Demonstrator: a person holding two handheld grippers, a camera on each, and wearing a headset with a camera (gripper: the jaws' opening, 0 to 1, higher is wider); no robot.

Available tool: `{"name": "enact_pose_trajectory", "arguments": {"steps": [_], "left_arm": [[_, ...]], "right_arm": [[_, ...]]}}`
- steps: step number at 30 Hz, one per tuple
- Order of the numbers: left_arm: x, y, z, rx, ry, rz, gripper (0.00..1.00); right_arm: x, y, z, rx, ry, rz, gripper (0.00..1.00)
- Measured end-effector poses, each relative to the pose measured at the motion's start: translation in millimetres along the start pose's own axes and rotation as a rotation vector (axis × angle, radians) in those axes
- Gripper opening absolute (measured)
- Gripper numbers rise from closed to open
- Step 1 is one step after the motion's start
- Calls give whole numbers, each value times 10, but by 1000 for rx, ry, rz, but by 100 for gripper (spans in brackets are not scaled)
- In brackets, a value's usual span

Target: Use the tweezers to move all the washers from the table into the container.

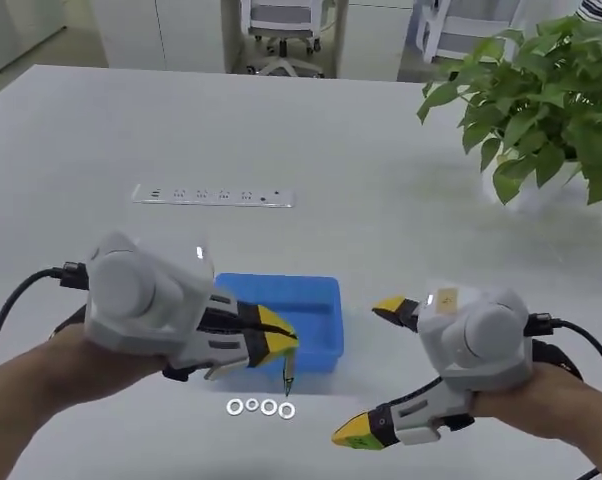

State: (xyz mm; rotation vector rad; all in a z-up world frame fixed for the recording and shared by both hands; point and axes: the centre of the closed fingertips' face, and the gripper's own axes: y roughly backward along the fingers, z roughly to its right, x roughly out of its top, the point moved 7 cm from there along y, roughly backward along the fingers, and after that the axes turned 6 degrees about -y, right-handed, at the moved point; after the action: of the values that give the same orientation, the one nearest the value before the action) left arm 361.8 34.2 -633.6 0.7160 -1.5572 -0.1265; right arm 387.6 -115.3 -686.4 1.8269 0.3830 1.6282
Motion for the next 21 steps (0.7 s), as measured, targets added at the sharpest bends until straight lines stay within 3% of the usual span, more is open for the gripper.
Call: {"name": "enact_pose_trajectory", "arguments": {"steps": [21], "left_arm": [[-177,-115,12,-17,-8,-18,5]], "right_arm": [[-78,-24,-37,14,-17,-12,95]]}}
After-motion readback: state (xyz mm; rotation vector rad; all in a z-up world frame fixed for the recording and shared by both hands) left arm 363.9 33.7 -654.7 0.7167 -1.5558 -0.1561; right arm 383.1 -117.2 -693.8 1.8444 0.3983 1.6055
